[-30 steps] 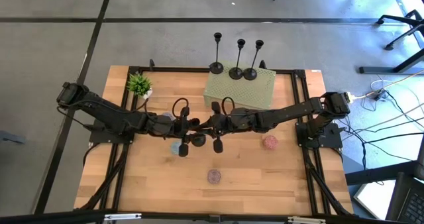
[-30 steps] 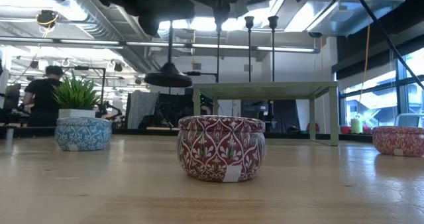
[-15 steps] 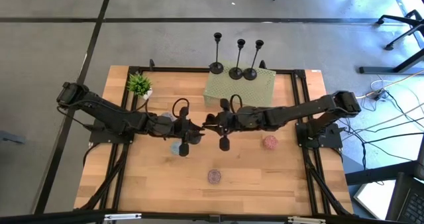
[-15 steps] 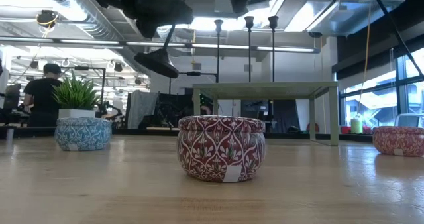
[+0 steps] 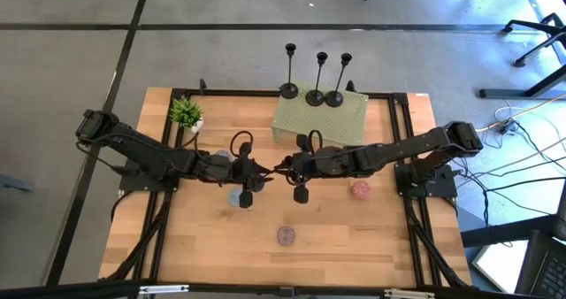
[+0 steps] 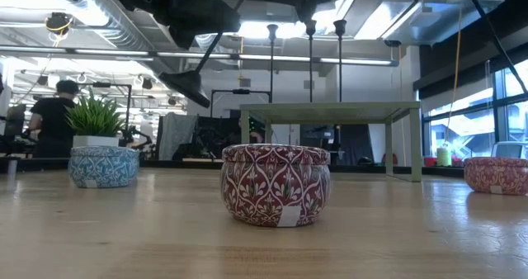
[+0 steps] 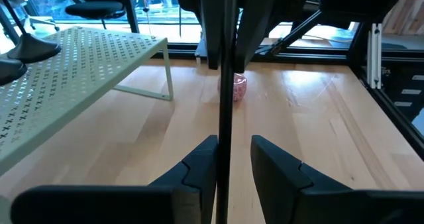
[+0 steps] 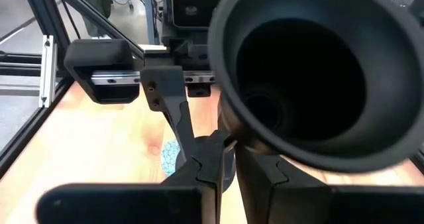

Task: Pick & Place candle stick holders
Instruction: Put the black candle holder on the shelf

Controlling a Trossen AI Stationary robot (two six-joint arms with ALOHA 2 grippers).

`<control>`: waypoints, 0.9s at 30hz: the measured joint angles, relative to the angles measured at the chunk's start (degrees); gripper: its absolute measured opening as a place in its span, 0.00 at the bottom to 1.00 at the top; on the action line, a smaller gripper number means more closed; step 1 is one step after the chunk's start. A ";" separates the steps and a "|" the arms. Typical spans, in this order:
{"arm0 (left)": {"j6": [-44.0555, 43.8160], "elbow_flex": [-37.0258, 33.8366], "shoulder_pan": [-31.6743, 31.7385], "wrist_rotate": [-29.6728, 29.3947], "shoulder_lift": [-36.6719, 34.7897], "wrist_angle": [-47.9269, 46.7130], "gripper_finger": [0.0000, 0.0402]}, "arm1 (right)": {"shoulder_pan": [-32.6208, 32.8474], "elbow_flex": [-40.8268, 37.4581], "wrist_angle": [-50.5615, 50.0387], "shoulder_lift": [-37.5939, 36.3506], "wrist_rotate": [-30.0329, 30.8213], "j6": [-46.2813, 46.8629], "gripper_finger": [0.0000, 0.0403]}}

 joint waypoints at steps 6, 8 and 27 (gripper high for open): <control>0.00 -0.02 -0.02 -0.33 0.00 0.28 0.24 | -0.02 0.00 -0.02 0.00 0.04 0.14 0.10; -0.01 -0.02 0.05 -0.36 0.00 0.17 0.27 | -0.02 0.00 0.01 0.00 0.17 0.14 0.10; -1.49 -0.02 0.16 -6.78 -0.02 -1.53 0.42 | 2.38 0.00 -3.63 0.05 0.42 3.78 0.09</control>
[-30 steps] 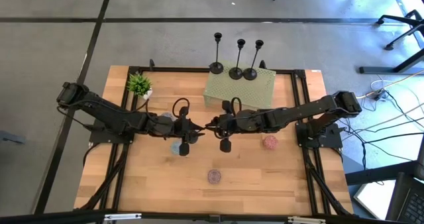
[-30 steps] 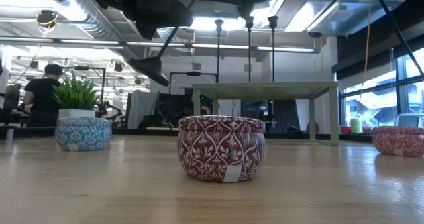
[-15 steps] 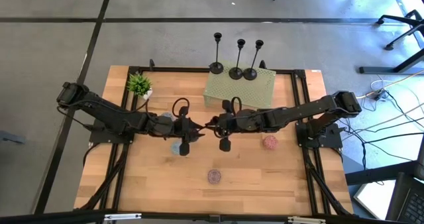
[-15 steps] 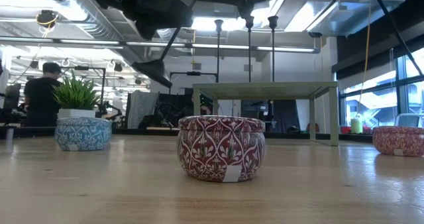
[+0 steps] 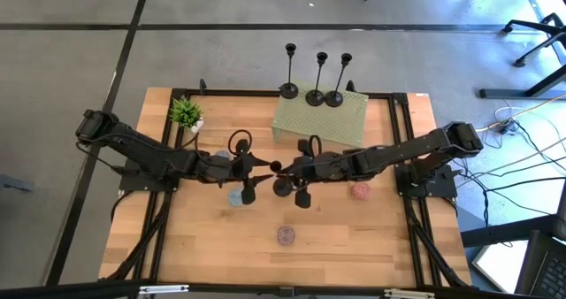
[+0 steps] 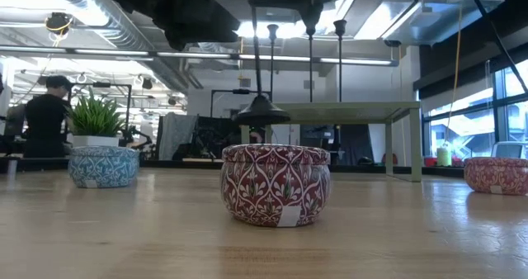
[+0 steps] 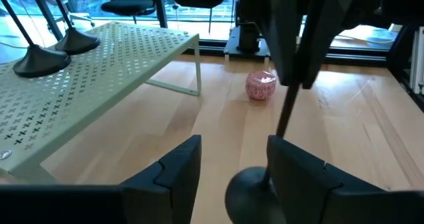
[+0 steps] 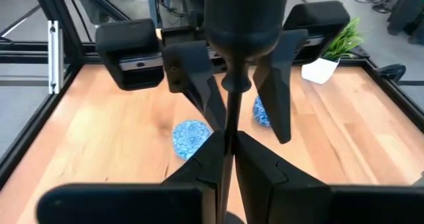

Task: Pick & Place candle stick holders
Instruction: Put the black candle holder on the shelf

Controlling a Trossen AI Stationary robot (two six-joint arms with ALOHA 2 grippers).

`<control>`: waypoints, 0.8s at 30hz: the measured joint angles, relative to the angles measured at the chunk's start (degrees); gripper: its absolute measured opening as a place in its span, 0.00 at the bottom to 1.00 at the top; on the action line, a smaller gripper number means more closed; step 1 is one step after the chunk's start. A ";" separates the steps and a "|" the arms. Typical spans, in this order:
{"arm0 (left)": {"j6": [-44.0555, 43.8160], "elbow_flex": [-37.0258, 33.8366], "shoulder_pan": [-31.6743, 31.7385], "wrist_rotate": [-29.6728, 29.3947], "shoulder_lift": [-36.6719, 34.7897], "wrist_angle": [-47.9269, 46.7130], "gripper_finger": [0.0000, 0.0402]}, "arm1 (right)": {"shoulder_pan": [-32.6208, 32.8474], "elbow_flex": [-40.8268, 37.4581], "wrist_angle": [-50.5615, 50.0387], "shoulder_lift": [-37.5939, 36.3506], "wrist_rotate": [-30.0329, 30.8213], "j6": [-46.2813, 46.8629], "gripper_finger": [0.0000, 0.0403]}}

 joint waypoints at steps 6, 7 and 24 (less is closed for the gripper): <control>-0.52 -0.02 -0.12 0.02 0.00 -1.53 0.42 | 1.18 0.00 -4.58 -2.62 2.16 0.04 0.09; -1.00 -0.03 -0.12 0.02 0.00 -2.04 0.42 | 1.27 0.00 -6.59 -3.58 2.19 0.12 0.09; -2.12 -0.04 -0.12 0.16 -0.02 -4.23 0.43 | 2.76 -0.02 -26.97 -24.51 14.81 8.54 0.09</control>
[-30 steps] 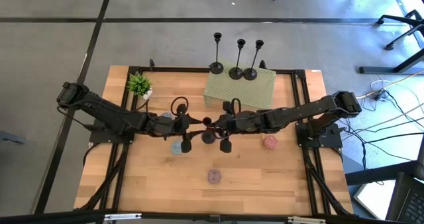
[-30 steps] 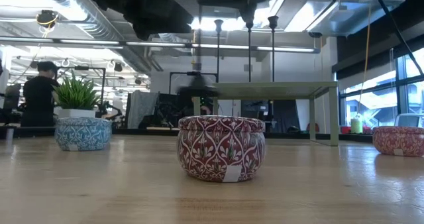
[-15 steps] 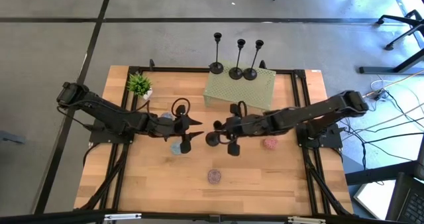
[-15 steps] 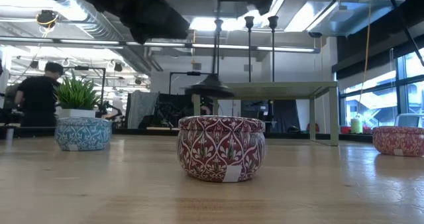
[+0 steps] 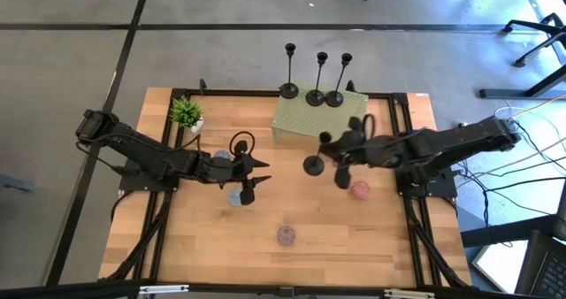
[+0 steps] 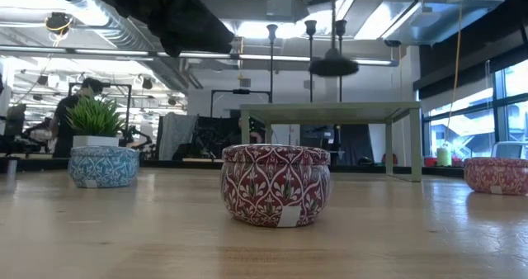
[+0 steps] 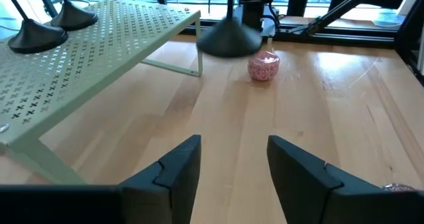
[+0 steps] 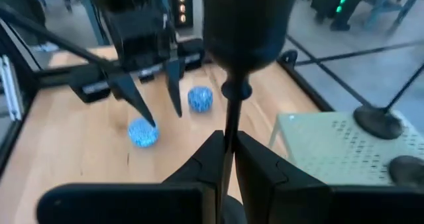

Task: Pick & Place candle stick holders
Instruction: Put the black candle holder on the shelf

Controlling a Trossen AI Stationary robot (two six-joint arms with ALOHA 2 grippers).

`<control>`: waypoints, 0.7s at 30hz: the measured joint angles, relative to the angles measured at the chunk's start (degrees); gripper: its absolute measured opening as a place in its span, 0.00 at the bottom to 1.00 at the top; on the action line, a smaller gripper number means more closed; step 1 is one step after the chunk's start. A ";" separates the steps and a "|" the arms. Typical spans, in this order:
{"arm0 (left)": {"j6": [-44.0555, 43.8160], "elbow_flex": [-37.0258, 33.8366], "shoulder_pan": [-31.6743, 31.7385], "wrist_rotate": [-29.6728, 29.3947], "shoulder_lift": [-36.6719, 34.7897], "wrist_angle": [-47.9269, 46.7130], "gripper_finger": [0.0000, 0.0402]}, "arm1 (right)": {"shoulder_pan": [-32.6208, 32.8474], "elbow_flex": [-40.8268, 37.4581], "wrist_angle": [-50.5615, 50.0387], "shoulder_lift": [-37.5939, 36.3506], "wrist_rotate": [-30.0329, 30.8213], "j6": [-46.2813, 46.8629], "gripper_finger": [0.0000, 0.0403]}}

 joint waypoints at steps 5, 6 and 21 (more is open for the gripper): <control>0.00 0.00 0.00 0.23 0.00 -0.12 0.43 | -0.44 0.02 -1.63 -5.76 1.53 -3.92 0.09; 0.00 0.00 0.00 0.23 0.00 -0.12 0.43 | -0.58 0.02 -2.20 -6.83 3.72 -4.30 0.09; 0.04 0.00 0.07 0.31 0.00 0.23 0.43 | -12.27 0.02 -10.94 -15.21 23.33 -5.36 0.10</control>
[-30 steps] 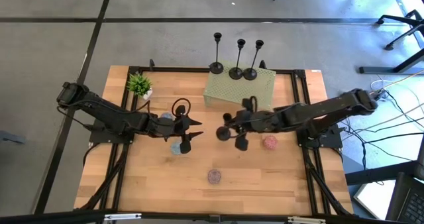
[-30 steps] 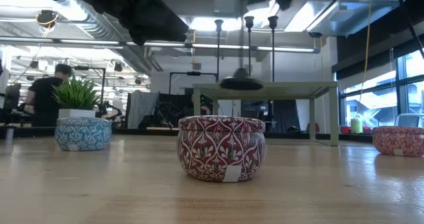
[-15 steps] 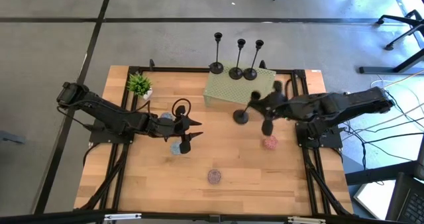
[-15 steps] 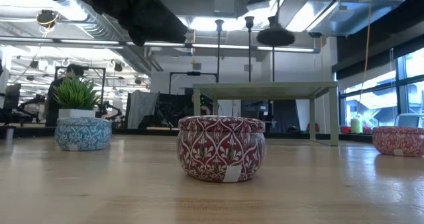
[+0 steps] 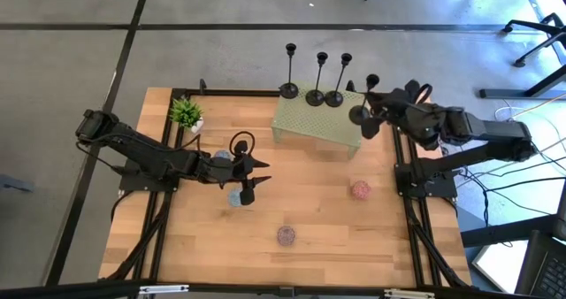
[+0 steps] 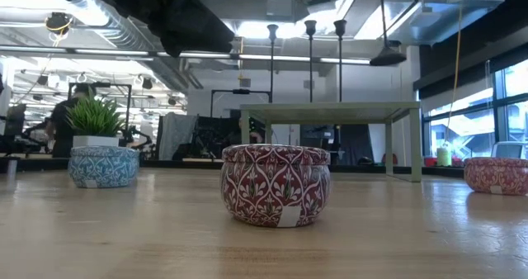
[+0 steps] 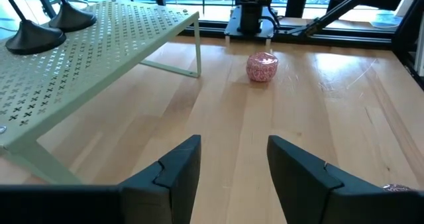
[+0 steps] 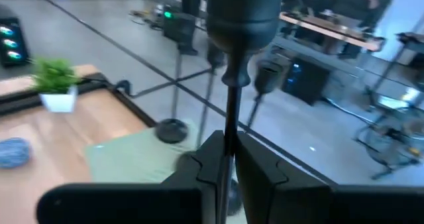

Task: Pick & Place candle stick holders
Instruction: Put the black candle holder on the shelf

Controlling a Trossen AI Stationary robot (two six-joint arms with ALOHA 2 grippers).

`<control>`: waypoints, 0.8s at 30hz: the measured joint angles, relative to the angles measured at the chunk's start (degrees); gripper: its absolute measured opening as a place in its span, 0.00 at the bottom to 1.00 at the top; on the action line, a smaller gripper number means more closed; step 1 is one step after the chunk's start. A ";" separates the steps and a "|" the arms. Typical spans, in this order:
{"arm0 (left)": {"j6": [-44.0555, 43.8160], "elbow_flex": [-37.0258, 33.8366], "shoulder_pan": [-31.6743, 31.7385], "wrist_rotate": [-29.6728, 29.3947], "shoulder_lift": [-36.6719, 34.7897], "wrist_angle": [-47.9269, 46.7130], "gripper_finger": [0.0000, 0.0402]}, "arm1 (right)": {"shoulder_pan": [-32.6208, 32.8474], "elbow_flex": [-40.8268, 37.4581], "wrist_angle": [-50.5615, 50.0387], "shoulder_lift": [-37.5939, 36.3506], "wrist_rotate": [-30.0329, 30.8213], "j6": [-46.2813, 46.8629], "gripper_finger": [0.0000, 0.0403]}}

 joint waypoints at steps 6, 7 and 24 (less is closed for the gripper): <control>0.07 0.00 -0.09 -0.03 0.00 -0.09 0.43 | -8.06 0.00 -1.95 0.85 -3.96 -0.17 0.10; 0.07 0.00 -0.09 -0.03 0.00 -0.09 0.43 | -9.45 0.00 -2.04 1.05 -5.61 -0.20 0.10; 2.64 0.00 -0.09 0.01 0.00 -0.15 0.43 | -29.65 -0.02 -2.38 10.20 -19.08 0.24 0.10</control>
